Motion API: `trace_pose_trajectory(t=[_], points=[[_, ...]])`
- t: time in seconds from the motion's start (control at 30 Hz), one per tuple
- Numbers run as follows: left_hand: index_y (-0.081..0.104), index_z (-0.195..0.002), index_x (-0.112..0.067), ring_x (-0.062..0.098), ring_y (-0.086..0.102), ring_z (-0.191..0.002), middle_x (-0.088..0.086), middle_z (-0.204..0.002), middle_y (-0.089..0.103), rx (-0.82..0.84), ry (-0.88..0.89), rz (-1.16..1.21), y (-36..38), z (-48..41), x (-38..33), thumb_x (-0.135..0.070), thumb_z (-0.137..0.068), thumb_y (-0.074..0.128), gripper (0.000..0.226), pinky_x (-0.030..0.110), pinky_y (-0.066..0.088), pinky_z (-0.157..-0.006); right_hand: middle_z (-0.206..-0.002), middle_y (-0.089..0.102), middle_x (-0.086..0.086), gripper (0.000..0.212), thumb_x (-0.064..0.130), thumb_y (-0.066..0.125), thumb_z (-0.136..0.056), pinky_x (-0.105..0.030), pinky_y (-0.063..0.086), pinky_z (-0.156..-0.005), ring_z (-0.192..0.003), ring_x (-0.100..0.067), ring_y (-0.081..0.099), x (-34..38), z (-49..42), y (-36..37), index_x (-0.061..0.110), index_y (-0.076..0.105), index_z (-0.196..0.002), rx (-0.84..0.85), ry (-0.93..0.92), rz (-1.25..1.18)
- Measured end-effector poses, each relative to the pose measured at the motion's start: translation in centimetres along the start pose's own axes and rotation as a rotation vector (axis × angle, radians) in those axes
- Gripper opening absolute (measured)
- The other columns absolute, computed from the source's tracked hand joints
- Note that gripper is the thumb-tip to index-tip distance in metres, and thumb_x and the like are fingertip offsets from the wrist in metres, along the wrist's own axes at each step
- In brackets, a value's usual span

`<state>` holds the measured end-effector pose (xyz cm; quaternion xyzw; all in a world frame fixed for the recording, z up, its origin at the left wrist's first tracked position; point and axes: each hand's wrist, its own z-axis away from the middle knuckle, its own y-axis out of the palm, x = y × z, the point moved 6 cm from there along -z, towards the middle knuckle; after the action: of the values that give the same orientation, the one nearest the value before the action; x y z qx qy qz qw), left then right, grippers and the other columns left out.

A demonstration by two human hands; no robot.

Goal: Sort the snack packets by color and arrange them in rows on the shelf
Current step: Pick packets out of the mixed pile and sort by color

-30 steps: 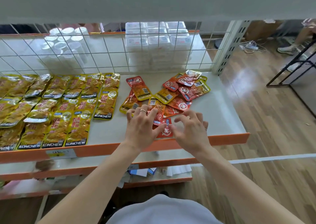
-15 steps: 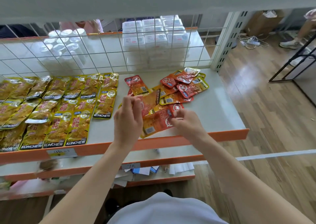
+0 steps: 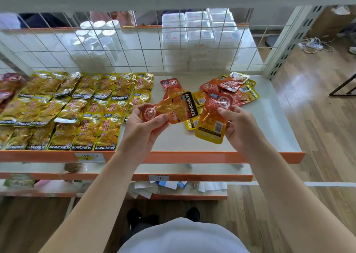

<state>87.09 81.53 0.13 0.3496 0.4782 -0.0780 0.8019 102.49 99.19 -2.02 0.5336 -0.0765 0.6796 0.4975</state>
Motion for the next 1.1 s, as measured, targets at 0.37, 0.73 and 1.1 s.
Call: trace_pose_trajectory(t=[0.37,0.73,1.1], points=[[0.055,-0.108,-0.010,0.012,0.069,-0.068,0.006,-0.086,0.068,-0.104,-0.038,-0.020,-5.6,2.4,-2.9,-0.002,-0.067,0.075,0.046,0.017,0.053,-0.053,-0.101,0.072,-0.010,0.033,0.033,0.045,-0.100,-0.042,0.059,-0.074,-0.084,-0.027,0.073,-3.4,1.9,6.6,0.009,0.064,-0.112,0.161,0.175,-0.184],[0.038,-0.129,-0.017,0.020,0.073,-0.078,0.016,-0.107,0.065,-0.122,-0.004,0.002,-13.4,4.4,-8.0,-0.005,-0.088,0.065,0.051,0.038,0.061,-0.062,-0.091,0.052,-0.009,0.059,0.065,0.044,-0.092,-0.029,0.044,-0.066,-0.074,-0.019,0.050,-9.0,5.1,17.1,0.012,0.045,-0.119,0.434,0.198,-0.293],[0.075,-0.100,-0.021,0.024,0.076,-0.087,0.003,-0.094,0.079,-0.213,0.160,-0.423,-26.1,9.4,-16.1,-0.027,-0.083,0.079,0.019,0.046,0.060,-0.086,-0.093,0.072,-0.006,0.056,0.001,0.072,-0.073,-0.046,0.061,-0.078,-0.088,-0.023,0.072,-14.4,8.6,29.2,0.027,0.057,-0.121,0.243,-0.158,0.173]])
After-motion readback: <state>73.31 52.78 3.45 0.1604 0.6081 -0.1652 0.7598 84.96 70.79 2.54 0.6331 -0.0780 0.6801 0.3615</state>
